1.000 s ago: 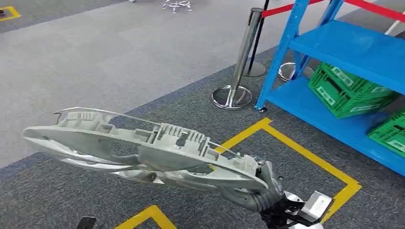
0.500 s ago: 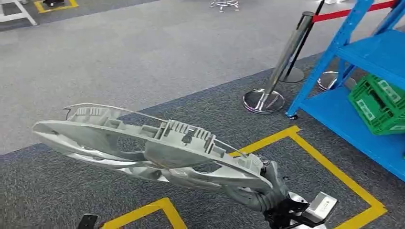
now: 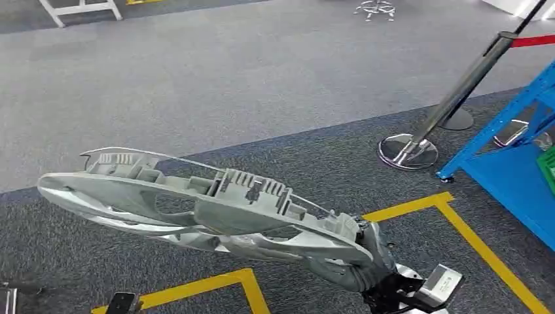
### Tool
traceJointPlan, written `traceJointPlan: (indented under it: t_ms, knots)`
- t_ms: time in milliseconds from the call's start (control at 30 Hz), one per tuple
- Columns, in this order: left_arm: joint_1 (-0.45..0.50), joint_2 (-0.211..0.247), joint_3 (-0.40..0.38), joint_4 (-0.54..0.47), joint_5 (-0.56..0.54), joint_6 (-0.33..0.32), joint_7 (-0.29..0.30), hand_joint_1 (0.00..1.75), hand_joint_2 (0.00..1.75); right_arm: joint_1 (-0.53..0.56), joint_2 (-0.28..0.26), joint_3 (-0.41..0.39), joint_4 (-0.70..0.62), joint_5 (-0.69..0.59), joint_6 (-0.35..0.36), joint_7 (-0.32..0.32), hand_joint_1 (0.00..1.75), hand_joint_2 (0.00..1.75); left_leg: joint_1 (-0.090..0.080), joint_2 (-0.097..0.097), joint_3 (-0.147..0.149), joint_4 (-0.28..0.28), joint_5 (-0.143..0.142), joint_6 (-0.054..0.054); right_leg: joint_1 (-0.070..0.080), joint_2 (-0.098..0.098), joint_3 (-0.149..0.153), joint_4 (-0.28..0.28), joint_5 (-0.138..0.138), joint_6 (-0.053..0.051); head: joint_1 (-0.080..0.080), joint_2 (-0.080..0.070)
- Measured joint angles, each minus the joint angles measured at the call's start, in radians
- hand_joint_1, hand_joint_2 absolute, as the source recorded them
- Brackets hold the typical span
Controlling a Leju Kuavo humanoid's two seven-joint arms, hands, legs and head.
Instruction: Take the parts from the cabinet and place them on the table.
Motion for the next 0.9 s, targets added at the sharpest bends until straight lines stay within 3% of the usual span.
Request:
traceJointPlan:
  t_ms: [67,100,133,167,200,267,300,333,400,433,467,500,600,633,667,700,767,800,833,900]
  knots:
    - [0.007,0.001,-0.003,0.001,0.001,0.003,0.001,0.00,1.75,0.001,0.000,-0.001,0.000,0.000,0.000,0.002,1.75,1.75,0.007,-0.020,-0.004,-0.007,0.008,-0.014,0.005,-0.017,0.002,-0.005,0.004,-0.004,-0.001,0.000]
    - [0.008,0.004,-0.004,0.001,0.002,0.005,0.001,0.00,1.75,0.002,0.000,-0.001,0.000,0.000,0.002,0.002,1.75,1.75,0.002,-0.030,-0.003,-0.008,0.008,-0.020,-0.004,-0.033,0.010,-0.024,0.012,-0.010,-0.003,0.000]
    - [0.011,0.005,-0.006,0.001,0.002,0.007,0.002,0.00,1.75,0.002,0.000,-0.002,0.000,0.000,0.003,0.003,1.75,1.75,-0.002,0.021,-0.008,0.006,-0.005,-0.024,-0.006,-0.048,0.020,-0.033,0.016,-0.014,-0.001,0.000]
    - [0.009,0.005,-0.009,0.001,0.004,0.010,0.004,0.00,1.75,0.002,0.000,-0.003,-0.003,-0.001,0.003,0.003,1.75,1.75,-0.002,0.066,-0.029,0.055,-0.036,-0.031,-0.006,-0.061,0.026,-0.037,0.016,-0.020,-0.013,0.000]
    - [0.007,0.005,-0.013,0.001,0.005,0.010,0.004,0.00,1.75,0.003,0.000,-0.005,-0.003,-0.002,0.003,0.003,1.75,1.75,0.003,0.089,-0.066,0.133,-0.075,-0.037,-0.005,-0.079,0.030,-0.037,0.014,-0.021,-0.012,0.000]
    - [0.006,0.005,-0.015,0.001,0.011,0.014,0.007,0.00,1.75,0.003,0.000,-0.008,-0.003,-0.003,0.002,0.003,1.75,1.75,0.014,0.104,-0.140,0.283,-0.129,-0.048,-0.005,-0.111,0.033,-0.037,0.007,-0.021,-0.013,0.000]
    - [0.009,0.005,-0.015,0.001,0.011,0.015,0.010,0.00,1.75,0.004,0.000,-0.008,-0.003,-0.003,0.002,0.005,1.75,1.75,0.020,0.106,-0.150,0.298,-0.123,-0.052,-0.005,-0.123,0.036,-0.037,0.005,-0.019,-0.013,0.000]
    - [0.012,0.005,-0.015,0.001,0.011,0.017,0.010,0.00,1.75,0.005,0.000,-0.008,-0.003,-0.003,0.003,0.006,1.75,1.75,0.026,0.109,-0.135,0.269,-0.094,-0.057,-0.006,-0.136,0.040,-0.037,0.001,-0.015,-0.013,0.000]
    - [0.013,0.006,-0.015,0.001,0.012,0.018,0.011,0.00,1.75,0.004,0.000,-0.008,-0.003,-0.003,0.003,0.006,1.75,1.75,0.034,0.131,-0.053,0.107,-0.005,-0.063,-0.009,-0.158,0.054,-0.037,-0.009,-0.004,-0.013,0.000]
    - [0.013,0.006,-0.015,0.001,0.012,0.018,0.011,0.00,1.75,0.004,0.000,-0.008,-0.003,-0.003,0.003,0.006,1.75,1.75,0.033,0.179,-0.010,0.022,0.023,-0.066,-0.007,-0.168,0.061,-0.035,-0.017,0.004,-0.013,0.000]
    - [0.009,0.004,-0.018,0.001,0.013,0.018,0.012,0.00,1.75,0.005,0.000,-0.008,-0.003,-0.003,0.003,0.006,1.75,1.75,0.015,0.216,-0.002,0.009,0.002,-0.063,0.001,-0.176,0.049,-0.031,-0.026,0.014,-0.019,0.000]
    - [0.006,0.005,-0.017,0.001,0.014,0.018,0.013,0.00,1.75,0.004,0.000,-0.008,-0.006,-0.003,0.003,0.006,1.75,1.75,0.018,0.199,-0.007,0.011,0.001,-0.038,0.004,-0.186,0.054,-0.030,-0.031,0.020,-0.016,0.000]
    - [0.011,0.005,-0.017,0.001,0.015,0.020,0.013,0.00,1.75,0.003,0.000,-0.008,-0.006,-0.002,0.003,0.007,1.75,1.75,0.009,0.163,-0.009,0.012,-0.005,-0.013,-0.005,-0.222,0.080,-0.035,-0.041,0.037,-0.015,0.000]
    - [0.013,0.006,-0.016,0.001,0.016,0.022,0.013,0.00,1.75,0.000,0.000,-0.008,-0.006,-0.002,0.003,0.007,1.75,1.75,0.013,0.152,-0.007,0.008,-0.004,-0.006,-0.010,-0.179,0.071,-0.022,-0.057,0.043,-0.008,0.000]
    - [0.012,0.008,-0.016,0.001,0.017,0.023,0.013,0.00,1.75,0.000,0.000,-0.008,-0.007,-0.002,0.003,0.007,1.75,1.75,0.013,0.142,-0.007,0.008,-0.004,0.003,-0.011,-0.128,0.049,0.024,-0.091,0.039,-0.007,0.000]
    - [0.010,0.008,-0.016,0.001,0.019,0.023,0.013,0.00,1.75,0.002,0.000,-0.008,-0.008,-0.001,0.003,0.007,1.75,1.75,0.011,0.131,-0.008,0.008,-0.004,0.008,-0.009,-0.103,0.013,0.095,-0.126,0.036,-0.005,0.000]
    - [0.006,0.008,-0.016,0.001,0.020,0.024,0.013,0.00,1.75,0.004,0.000,-0.008,-0.007,-0.002,0.003,0.007,1.75,1.75,0.005,0.102,-0.008,0.008,-0.006,0.015,-0.005,-0.083,-0.084,0.267,-0.186,0.029,0.000,0.000]
    - [0.006,0.008,-0.016,0.001,0.020,0.024,0.013,0.00,1.75,0.004,0.000,-0.008,-0.007,-0.001,0.003,0.007,1.75,1.75,0.001,0.088,-0.007,0.009,-0.007,0.016,-0.003,-0.081,-0.117,0.308,-0.185,0.024,-0.001,0.000]
    - [0.006,0.008,-0.016,0.002,0.020,0.024,0.013,0.00,1.75,0.004,0.000,-0.008,-0.007,-0.001,0.002,0.008,1.75,1.75,-0.001,0.071,-0.005,0.009,-0.007,0.017,-0.001,-0.081,-0.124,0.292,-0.154,0.018,-0.001,0.000]
    - [0.008,0.008,-0.016,0.001,0.020,0.026,0.013,0.00,1.75,0.004,0.000,-0.008,-0.007,0.000,0.002,0.007,1.75,1.75,-0.003,0.041,0.002,0.009,-0.008,0.017,0.003,-0.069,-0.083,0.157,-0.052,0.007,-0.001,0.000]
